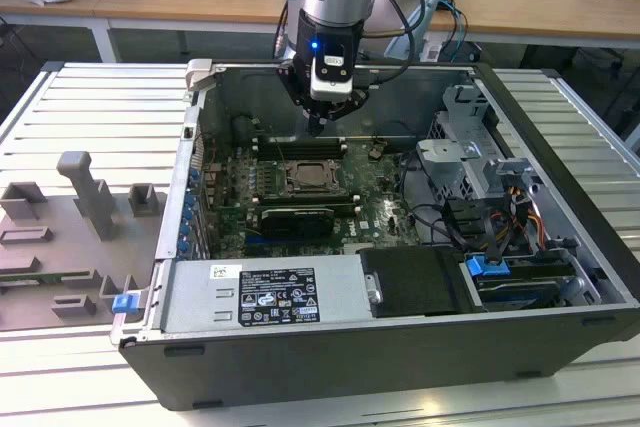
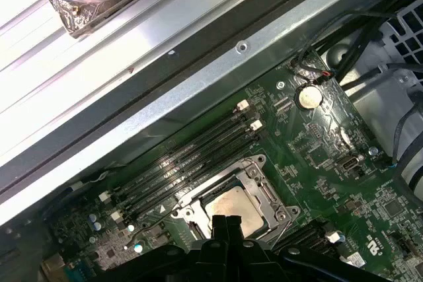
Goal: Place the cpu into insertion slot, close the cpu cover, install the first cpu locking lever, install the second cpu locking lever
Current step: 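Install the first cpu locking lever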
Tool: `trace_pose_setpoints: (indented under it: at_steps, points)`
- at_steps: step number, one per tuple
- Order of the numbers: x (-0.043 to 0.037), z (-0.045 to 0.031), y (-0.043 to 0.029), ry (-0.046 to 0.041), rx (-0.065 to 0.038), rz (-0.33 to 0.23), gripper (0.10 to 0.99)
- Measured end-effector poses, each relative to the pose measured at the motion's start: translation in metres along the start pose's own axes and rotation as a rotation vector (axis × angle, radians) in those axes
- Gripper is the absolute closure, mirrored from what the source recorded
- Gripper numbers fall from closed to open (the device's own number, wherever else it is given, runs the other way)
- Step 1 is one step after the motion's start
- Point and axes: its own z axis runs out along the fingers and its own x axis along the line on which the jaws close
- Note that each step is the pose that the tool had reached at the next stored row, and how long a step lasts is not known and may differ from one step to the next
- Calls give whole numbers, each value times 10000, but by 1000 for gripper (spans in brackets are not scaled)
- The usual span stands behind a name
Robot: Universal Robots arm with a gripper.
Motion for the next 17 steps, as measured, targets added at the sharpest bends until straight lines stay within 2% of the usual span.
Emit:
trace_pose_setpoints:
  at_steps: [8, 11, 17]
  points:
    - [0, 0, 0, 8, 20, -286, 980]
    - [23, 2, -17, 2, 12, -349, 980]
    - [26, 10, -21, 29, 74, -1437, 980]
